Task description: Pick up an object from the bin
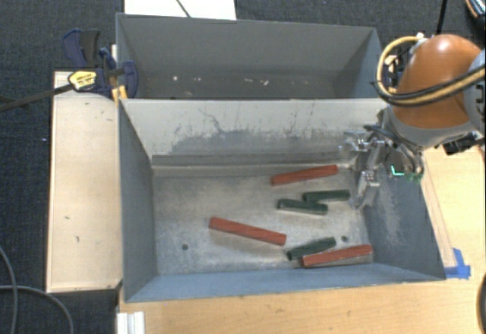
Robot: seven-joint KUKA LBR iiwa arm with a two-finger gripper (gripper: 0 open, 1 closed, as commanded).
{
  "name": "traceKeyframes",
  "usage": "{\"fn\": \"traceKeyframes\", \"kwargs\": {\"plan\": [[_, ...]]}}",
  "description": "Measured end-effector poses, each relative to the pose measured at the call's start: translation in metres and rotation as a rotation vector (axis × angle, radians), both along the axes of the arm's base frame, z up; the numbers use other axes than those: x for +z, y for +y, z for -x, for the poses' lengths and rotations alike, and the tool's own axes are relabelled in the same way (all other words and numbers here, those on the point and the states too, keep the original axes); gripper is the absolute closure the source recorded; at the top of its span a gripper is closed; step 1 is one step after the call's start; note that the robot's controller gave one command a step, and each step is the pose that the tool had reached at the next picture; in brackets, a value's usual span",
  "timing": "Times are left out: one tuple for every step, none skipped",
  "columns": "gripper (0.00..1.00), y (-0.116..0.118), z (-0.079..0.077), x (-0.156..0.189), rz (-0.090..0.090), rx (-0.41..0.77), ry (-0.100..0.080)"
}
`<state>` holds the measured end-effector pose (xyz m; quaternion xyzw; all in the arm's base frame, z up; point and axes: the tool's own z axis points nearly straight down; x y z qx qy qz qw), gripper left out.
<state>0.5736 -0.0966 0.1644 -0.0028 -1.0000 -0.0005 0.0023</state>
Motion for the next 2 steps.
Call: {"fn": "traceKeyframes", "kwargs": {"plan": [[0.00,0.054,-0.005,-0.098,-0.002,0.126,-0.002],[0.00,0.064,0.012,-0.062,-0.001,0.131,-0.005]]}}
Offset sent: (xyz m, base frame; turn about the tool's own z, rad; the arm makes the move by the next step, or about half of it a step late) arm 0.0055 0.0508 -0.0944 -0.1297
